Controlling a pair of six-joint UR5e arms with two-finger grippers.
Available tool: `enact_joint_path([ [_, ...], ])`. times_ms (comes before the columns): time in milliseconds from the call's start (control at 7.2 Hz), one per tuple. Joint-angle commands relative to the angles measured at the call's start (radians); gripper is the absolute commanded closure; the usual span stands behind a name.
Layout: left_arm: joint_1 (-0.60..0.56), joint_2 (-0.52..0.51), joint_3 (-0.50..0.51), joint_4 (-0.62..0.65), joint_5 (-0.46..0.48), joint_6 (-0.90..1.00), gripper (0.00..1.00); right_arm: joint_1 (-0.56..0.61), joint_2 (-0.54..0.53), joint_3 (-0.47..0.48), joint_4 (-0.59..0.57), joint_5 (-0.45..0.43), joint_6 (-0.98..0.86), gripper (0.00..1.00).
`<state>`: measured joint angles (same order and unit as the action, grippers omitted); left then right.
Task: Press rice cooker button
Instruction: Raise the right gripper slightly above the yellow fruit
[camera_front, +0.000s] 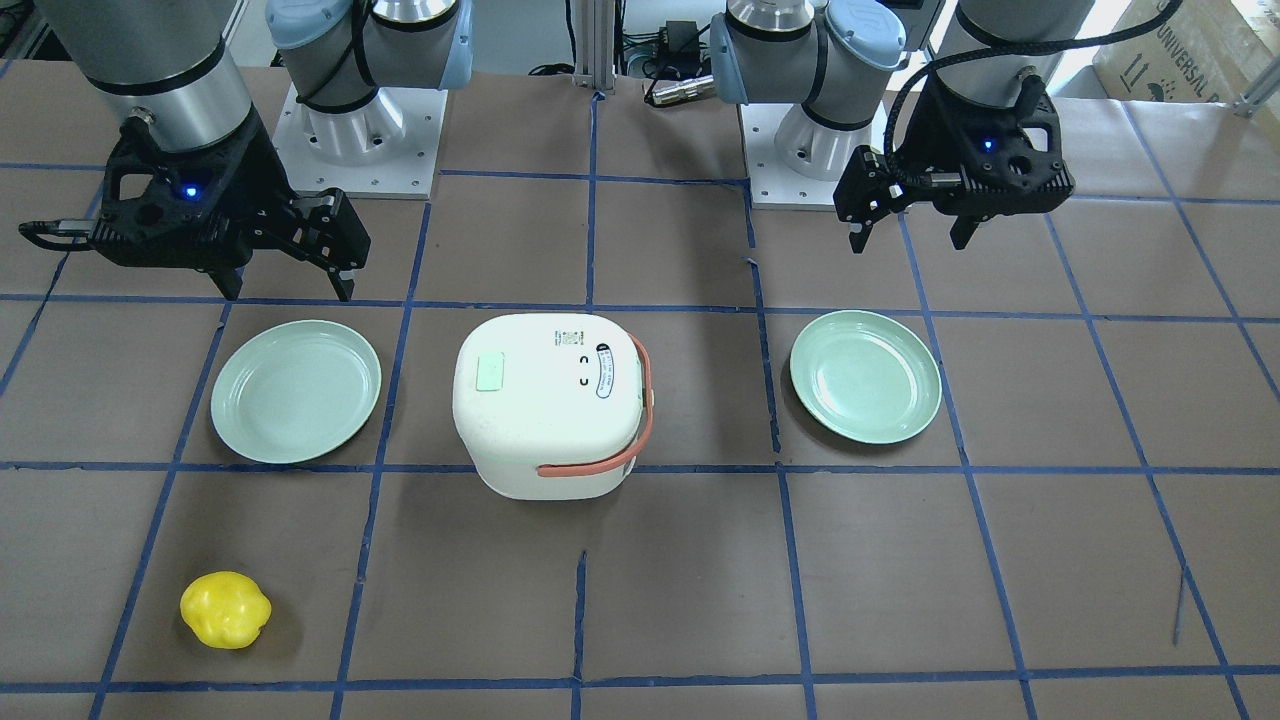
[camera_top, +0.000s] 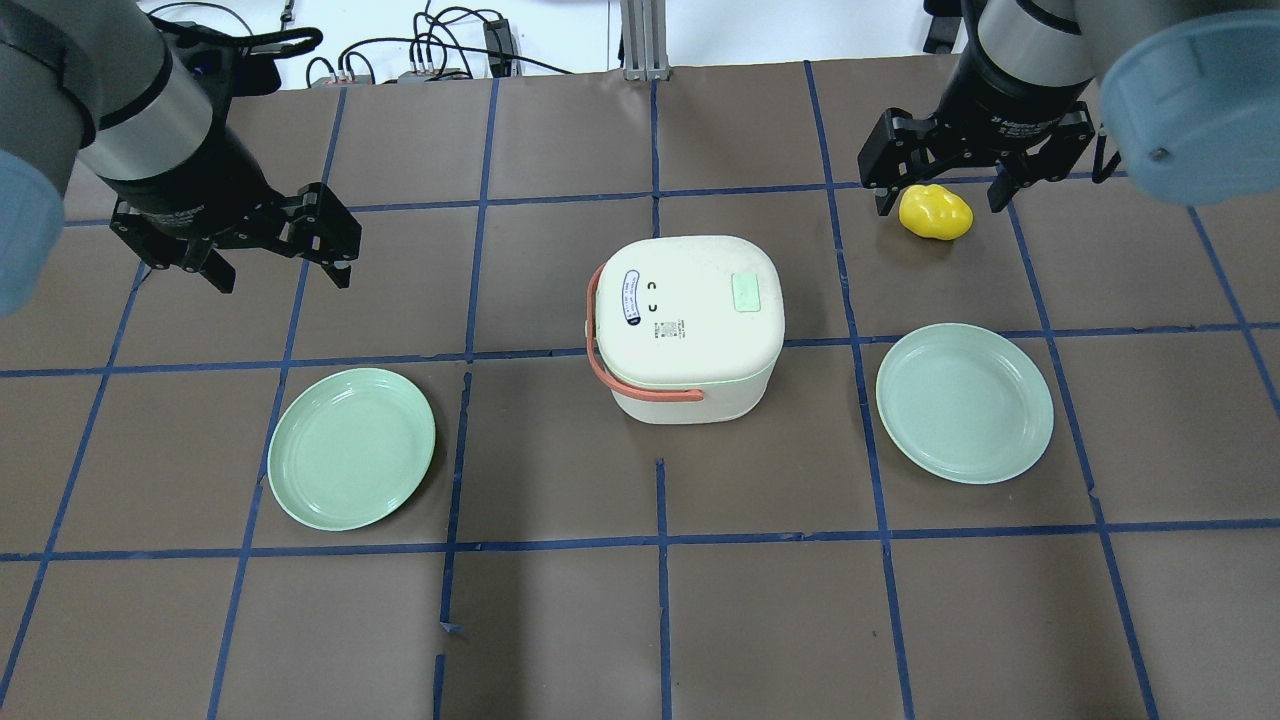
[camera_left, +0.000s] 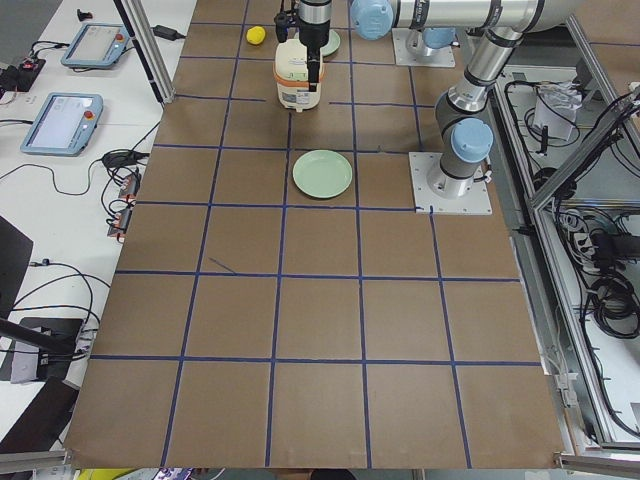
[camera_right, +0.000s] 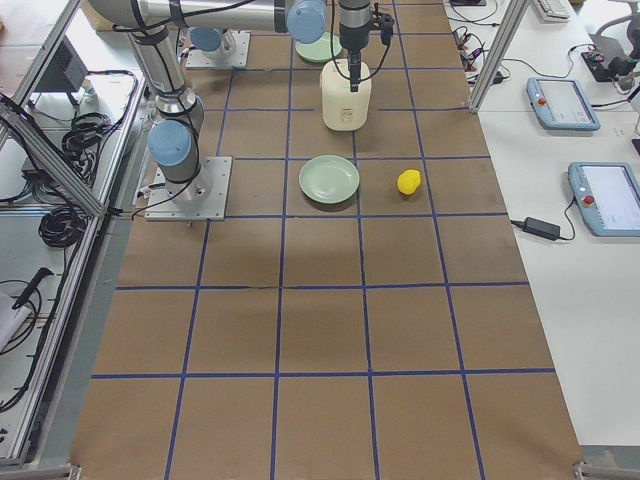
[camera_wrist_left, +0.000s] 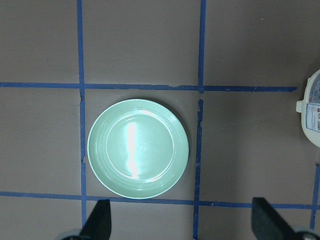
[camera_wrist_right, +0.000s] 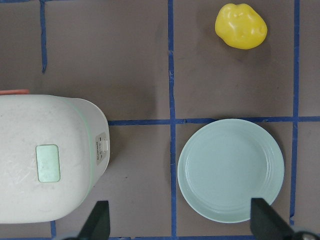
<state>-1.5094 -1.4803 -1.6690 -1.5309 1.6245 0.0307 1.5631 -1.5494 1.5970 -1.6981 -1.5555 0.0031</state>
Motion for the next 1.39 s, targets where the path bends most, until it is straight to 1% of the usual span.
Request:
enact_joint_path([
  [0,0.000,0.000,0.000,0.000,0.000,0.000,0.00,0.000,0.002,-0.002,-0.002,0.000,0.000,0.01],
  [278,0.000,0.000,0.000,-0.002,0.000,0.000,0.00,0.000,0.000,-0.002,-0.002,0.005,0.000,0.01],
  [556,0.000,0.000,0.000,0.000,0.000,0.000,0.00,0.000,0.002,0.000,-0.002,0.009,-0.002,0.04],
  [694,0.000,0.000,0.000,0.000,0.000,0.000,0.00,0.000,0.002,0.000,0.000,0.009,-0.003,0.22],
  [833,0.000,0.000,0.000,0.000,0.000,0.000,0.00,0.000,0.003,0.000,0.000,0.012,-0.003,0.63],
  [972,0.000,0.000,0.000,0.000,0.000,0.000,0.00,0.000,0.003,-0.002,-0.002,0.020,-0.002,0.85],
  [1111,0.000,0.000,0.000,-0.001,0.000,0.000,0.00,0.000,0.002,-0.006,-0.003,0.049,-0.002,0.98],
  [1250,0.000,0.000,0.000,0.000,0.000,0.000,0.00,0.000,0.002,-0.012,-0.002,0.107,-0.005,0.98],
])
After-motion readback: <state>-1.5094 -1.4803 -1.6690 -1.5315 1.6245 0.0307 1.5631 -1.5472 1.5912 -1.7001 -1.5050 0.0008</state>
